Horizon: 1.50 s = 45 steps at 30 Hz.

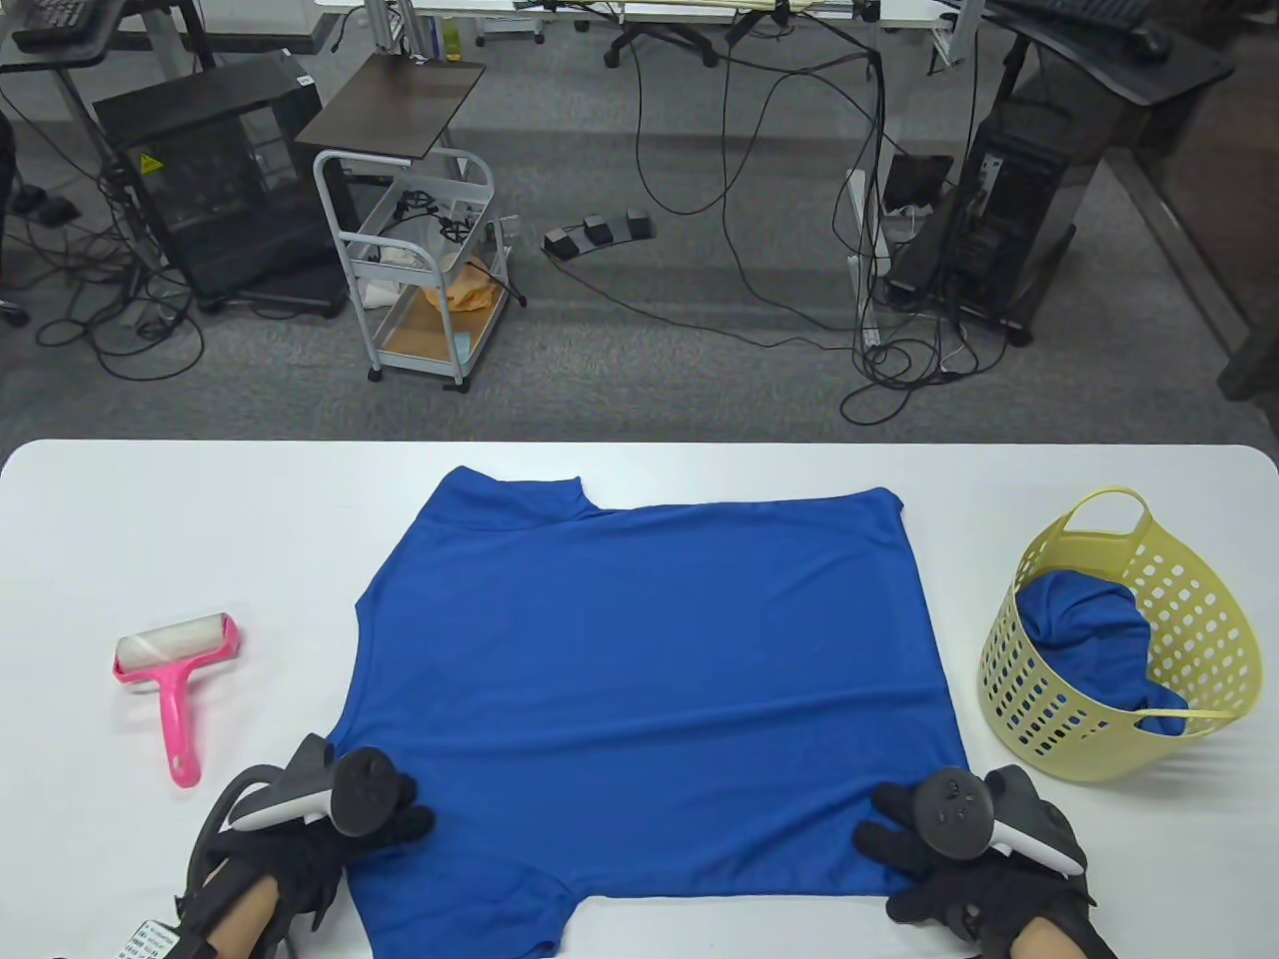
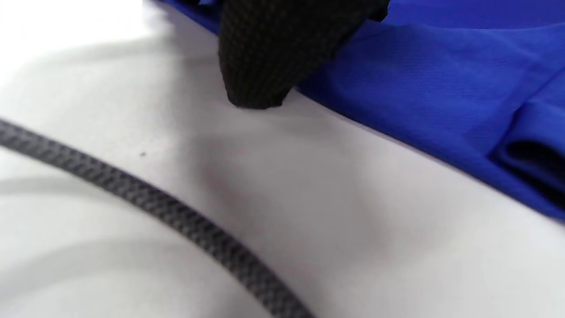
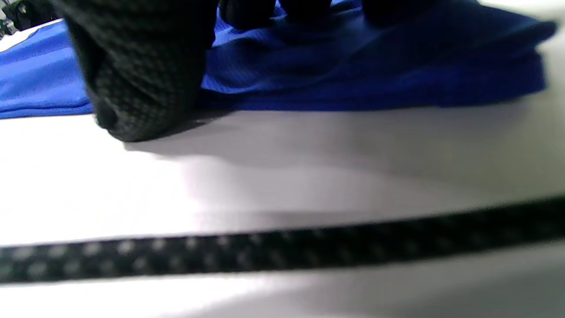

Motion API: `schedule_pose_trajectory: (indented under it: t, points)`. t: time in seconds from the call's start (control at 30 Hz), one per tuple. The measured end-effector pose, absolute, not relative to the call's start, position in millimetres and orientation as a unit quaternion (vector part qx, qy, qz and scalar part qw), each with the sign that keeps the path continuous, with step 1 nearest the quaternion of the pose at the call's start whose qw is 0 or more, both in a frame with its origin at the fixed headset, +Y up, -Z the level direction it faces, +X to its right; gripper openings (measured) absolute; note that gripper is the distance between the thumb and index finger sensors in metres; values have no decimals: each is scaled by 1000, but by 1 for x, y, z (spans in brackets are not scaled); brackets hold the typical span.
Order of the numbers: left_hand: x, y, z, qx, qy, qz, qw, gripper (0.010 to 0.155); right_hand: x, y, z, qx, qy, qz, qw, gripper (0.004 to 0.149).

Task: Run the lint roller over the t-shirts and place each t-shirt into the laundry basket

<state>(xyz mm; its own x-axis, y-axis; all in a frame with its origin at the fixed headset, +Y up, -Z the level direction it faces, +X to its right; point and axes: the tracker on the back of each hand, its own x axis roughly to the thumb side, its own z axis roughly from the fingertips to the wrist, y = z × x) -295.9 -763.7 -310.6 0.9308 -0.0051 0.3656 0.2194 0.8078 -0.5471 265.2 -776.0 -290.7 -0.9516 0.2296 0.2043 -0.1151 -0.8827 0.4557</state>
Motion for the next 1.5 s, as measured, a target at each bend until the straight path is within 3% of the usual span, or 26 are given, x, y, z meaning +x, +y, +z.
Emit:
schedule_pose_trajectory:
  t: [0.17, 0.23, 0.43, 0.57, 0.8, 0.93, 1.17, 1.3, 1.37, 1.5]
  points:
    - [-292, -760, -304, -246, -186, -92, 947, 78, 264, -775, -293, 113, 172, 972, 115, 42]
    - [-295, -758, -305, -223, -186, -75, 954, 63, 263, -777, -293, 107, 153, 974, 128, 40]
    - [-288, -761, -303, -148, -196, -75, 966, 50, 261, -777, -293, 105, 139, 977, 122, 38]
    - [-286, -762, -307, -140, -189, -46, 971, 42, 262, -777, -294, 101, 149, 975, 129, 38]
    - [-292, -760, -313, -208, -151, 15, 966, 42, 264, -765, -301, 100, 174, 966, 160, 38]
    - [-290, -760, -316, -201, -153, 1, 968, 37, 257, -760, -306, 101, 169, 968, 155, 38]
    - [-295, -754, -325, -175, -162, 83, 968, 27, 263, -754, -312, 94, 147, 967, 184, 39]
    - [-302, -735, -324, -108, -181, 194, 958, 27, 260, -730, -313, 102, 77, 967, 221, 39]
    - [-301, -716, -322, -58, -192, 263, 944, 29, 252, -702, -316, 109, 8, 961, 255, 39]
    - [-293, -674, -325, 47, -202, 312, 927, 33, 232, -656, -325, 121, -61, 949, 286, 39]
